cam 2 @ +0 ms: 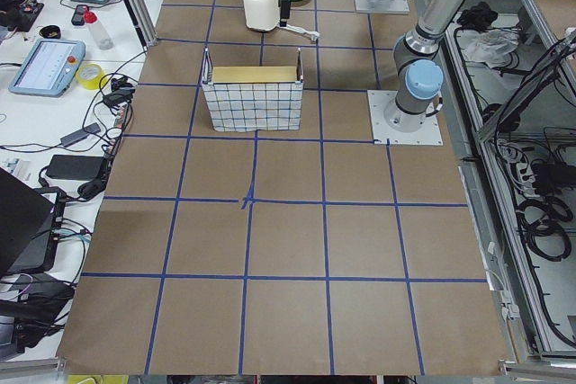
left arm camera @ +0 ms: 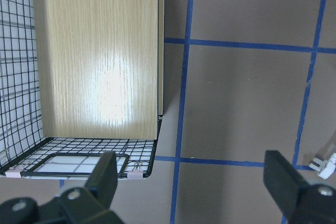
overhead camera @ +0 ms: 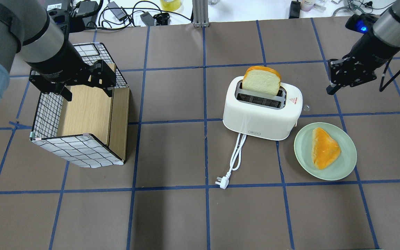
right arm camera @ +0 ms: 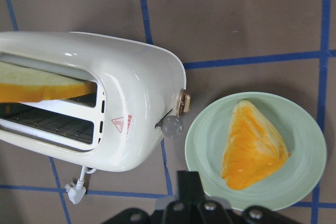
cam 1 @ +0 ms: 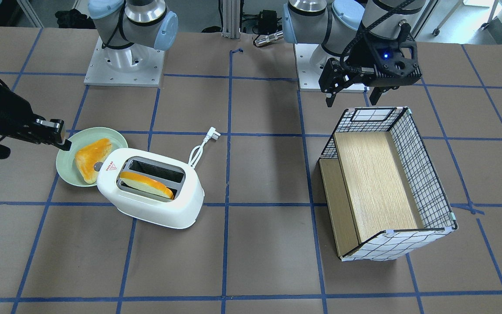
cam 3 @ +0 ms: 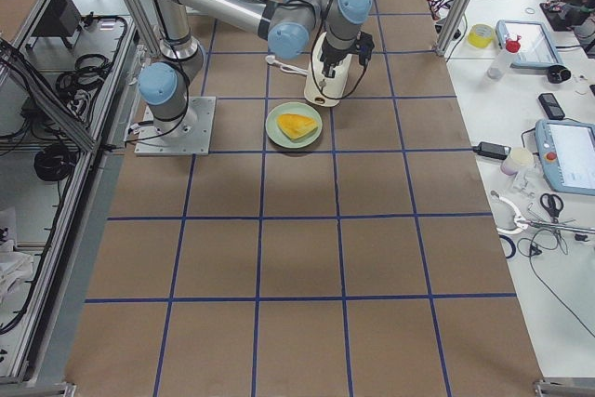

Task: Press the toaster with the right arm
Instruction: 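Lift the right gripper up and away from the toaster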

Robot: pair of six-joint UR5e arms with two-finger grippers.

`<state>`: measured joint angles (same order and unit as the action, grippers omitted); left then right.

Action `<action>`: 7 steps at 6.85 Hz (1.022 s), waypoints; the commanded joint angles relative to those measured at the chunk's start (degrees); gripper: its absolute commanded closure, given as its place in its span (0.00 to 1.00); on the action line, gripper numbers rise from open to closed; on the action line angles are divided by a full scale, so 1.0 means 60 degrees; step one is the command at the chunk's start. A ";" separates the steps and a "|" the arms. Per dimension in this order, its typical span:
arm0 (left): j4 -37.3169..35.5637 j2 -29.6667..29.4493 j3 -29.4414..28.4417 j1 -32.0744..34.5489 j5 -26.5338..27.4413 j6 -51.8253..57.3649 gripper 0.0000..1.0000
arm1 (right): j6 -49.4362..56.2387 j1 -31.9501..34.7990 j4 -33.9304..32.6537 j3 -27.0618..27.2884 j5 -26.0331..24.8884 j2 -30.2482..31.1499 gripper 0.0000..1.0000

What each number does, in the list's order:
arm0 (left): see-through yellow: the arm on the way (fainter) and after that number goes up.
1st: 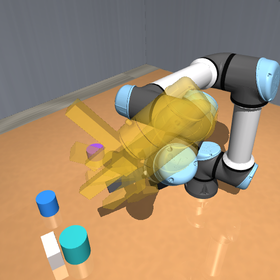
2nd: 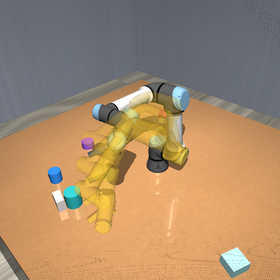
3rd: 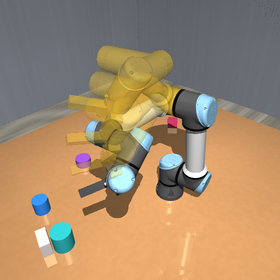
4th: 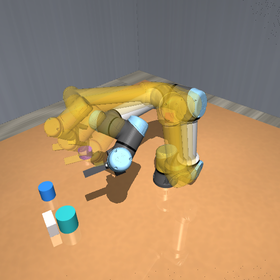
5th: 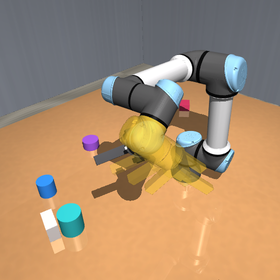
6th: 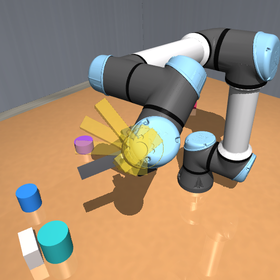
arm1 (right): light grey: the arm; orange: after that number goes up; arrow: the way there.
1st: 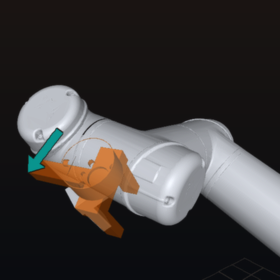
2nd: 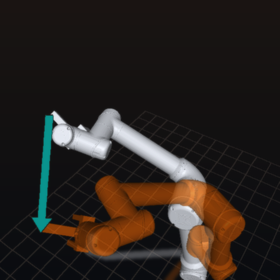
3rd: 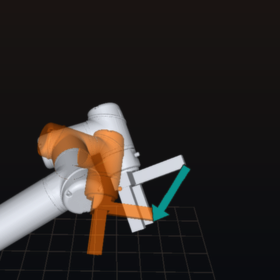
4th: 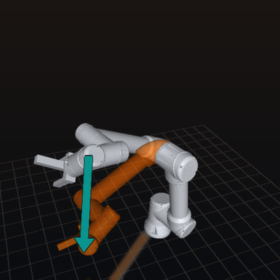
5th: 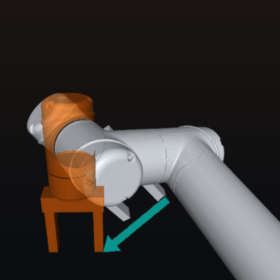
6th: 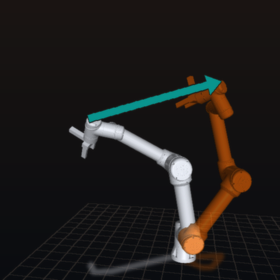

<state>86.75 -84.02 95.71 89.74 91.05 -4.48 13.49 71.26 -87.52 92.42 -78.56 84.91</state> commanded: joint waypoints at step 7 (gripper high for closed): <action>0.0000 0.0000 0.0000 0.0000 0.0000 0.0000 0.00 | -0.3781 0.1961 0.0616 -0.2044 -0.1071 0.0337 0.00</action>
<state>86.75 -84.02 95.71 89.74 91.05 -4.48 -5.06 79.65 -82.04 80.20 -84.90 87.38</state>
